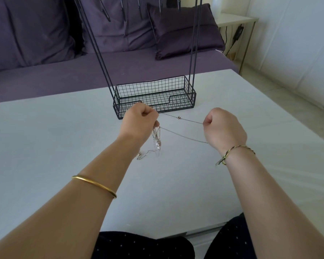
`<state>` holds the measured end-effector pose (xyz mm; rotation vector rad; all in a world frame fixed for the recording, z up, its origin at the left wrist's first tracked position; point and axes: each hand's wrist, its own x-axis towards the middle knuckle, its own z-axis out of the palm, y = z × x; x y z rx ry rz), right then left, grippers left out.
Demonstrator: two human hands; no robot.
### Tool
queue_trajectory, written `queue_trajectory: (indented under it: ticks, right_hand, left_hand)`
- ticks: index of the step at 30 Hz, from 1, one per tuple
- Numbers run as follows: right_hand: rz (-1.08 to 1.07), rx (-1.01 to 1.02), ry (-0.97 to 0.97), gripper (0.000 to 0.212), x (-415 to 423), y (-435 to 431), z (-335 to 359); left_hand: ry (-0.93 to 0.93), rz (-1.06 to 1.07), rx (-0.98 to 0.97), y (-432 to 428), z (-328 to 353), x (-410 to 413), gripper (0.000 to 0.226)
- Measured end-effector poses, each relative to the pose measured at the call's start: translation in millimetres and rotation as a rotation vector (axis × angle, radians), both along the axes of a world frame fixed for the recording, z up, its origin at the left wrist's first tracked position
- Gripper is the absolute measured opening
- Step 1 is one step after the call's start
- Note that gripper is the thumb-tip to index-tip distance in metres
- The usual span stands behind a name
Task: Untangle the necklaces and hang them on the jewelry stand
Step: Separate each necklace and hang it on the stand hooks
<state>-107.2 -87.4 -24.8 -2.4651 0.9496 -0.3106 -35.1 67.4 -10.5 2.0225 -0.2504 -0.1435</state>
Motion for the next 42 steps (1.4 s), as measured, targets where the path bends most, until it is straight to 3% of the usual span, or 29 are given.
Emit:
queue_trajectory:
  ticks: [5, 19, 22, 24, 26, 28, 33, 38, 42]
  right_hand:
    - [0.013, 0.006, 0.042, 0.021, 1.9, -1.9, -2.2]
    - [0.082, 0.033, 0.090, 0.028, 3.4, 0.0, -6.3]
    - [0.111, 0.004, -0.004, 0.025, 2.3, 1.0, -5.1]
    - [0.170, 0.160, -0.195, 0.019, 3.3, 5.3, -2.2]
    - [0.231, 0.527, -0.335, 0.016, 2.4, 14.6, 7.1]
    - [0.281, 0.809, -0.349, 0.016, 1.2, 23.2, 14.3]
    - [0.317, 0.950, -0.324, 0.026, 1.6, 29.7, 17.3]
    - [0.315, 1.048, -0.364, 0.023, -1.0, 30.7, 20.4]
    - [0.338, 1.012, -0.346, 0.013, -2.0, 34.1, 20.4]
  left_hand:
    - [-0.050, -0.017, -0.031, 1.9, 2.5, -2.3, 0.015]
    - [0.024, -0.078, -0.049, 0.5, 15.1, -13.4, 0.013]
    - [0.026, -0.090, -0.033, 0.0, 18.4, -15.6, 0.014]
    - [0.047, -0.098, -0.049, -0.6, 20.7, -17.4, 0.015]
    - [0.095, -0.113, -0.087, -1.2, 23.1, -19.3, 0.015]
    - [0.148, -0.123, -0.111, -1.0, 24.9, -20.5, 0.014]
    - [0.259, -0.121, -0.202, 0.6, 27.8, -23.3, 0.012]
    - [0.239, -0.111, -0.214, 0.1, 28.0, -23.8, 0.010]
    - [0.232, -0.120, -0.213, -0.2, 27.0, -24.2, 0.011]
